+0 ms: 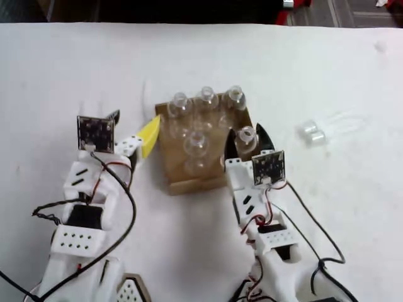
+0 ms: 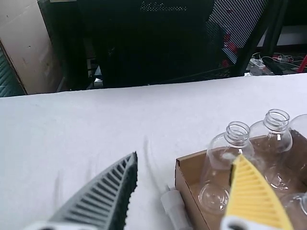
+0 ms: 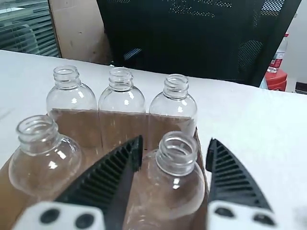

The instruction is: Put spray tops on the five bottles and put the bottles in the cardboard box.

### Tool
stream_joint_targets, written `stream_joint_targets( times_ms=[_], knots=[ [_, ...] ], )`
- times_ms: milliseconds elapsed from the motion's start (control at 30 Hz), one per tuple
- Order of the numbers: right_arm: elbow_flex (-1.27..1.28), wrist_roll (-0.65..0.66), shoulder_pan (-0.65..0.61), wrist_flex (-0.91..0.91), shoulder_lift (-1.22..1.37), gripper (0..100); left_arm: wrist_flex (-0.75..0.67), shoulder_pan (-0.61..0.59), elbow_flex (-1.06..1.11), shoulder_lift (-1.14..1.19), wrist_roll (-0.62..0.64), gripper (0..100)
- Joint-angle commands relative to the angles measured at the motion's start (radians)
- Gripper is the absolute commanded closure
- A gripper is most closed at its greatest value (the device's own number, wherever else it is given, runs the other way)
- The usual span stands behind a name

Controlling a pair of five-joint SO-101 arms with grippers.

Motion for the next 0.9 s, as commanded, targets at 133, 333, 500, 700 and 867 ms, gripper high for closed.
stream_joint_targets(
  times_ms=[133,333,500,700,867],
  knots=[
    [0.023,0.002,-0.008,0.194,-0.225,68.2,-0.028,0.01,-0.009,-0.031,-0.014,71],
    [0.029,-0.071,0.002,0.38,-0.426,68.0,-0.028,0.01,-0.009,-0.031,-0.014,71],
    [0.031,-0.164,0.053,0.533,-0.61,68.0,-0.028,0.01,-0.008,-0.031,-0.014,71],
    [0.032,-0.385,0.203,0.694,-0.851,68.0,-0.028,0.01,-0.008,-0.031,-0.014,71],
    [0.051,-0.457,0.268,0.832,-1.007,68.0,-0.028,0.01,-0.006,-0.031,-0.014,71]
  ],
)
